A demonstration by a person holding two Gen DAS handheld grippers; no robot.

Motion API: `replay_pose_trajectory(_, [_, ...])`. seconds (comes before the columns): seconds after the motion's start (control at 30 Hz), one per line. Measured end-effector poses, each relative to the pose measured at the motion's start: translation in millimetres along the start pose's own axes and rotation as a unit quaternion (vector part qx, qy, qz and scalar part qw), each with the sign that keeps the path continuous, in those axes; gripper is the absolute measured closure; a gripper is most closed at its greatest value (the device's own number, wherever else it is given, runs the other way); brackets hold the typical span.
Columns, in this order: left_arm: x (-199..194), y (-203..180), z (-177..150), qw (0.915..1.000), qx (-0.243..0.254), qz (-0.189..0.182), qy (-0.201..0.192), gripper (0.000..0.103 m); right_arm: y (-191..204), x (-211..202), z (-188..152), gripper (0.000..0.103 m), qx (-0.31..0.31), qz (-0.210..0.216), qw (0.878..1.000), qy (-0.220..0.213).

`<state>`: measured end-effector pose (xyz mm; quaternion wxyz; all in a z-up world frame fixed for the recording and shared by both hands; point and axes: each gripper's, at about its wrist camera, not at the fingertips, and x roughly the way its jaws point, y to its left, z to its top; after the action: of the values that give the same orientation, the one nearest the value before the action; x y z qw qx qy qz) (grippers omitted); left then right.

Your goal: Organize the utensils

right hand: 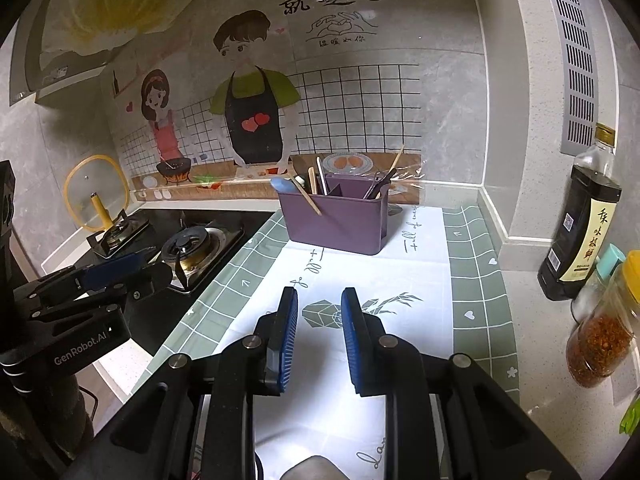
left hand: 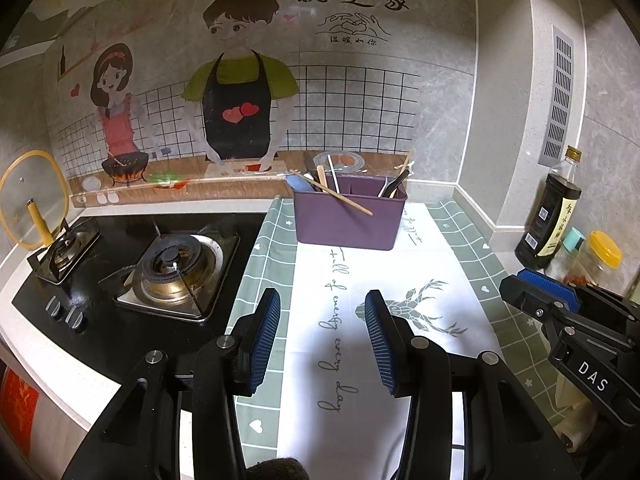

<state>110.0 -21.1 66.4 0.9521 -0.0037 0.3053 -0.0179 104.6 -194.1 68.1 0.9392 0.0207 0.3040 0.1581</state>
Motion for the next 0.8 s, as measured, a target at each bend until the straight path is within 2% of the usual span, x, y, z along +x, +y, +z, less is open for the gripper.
replay_pose_trajectory(0.8, [-2.4,-6.4,-2.2,0.9999,0.001,-0.008,0.008,0.058,-7.5,-4.1,-1.5,0.08,0.007,-0.007,1.0,0.001])
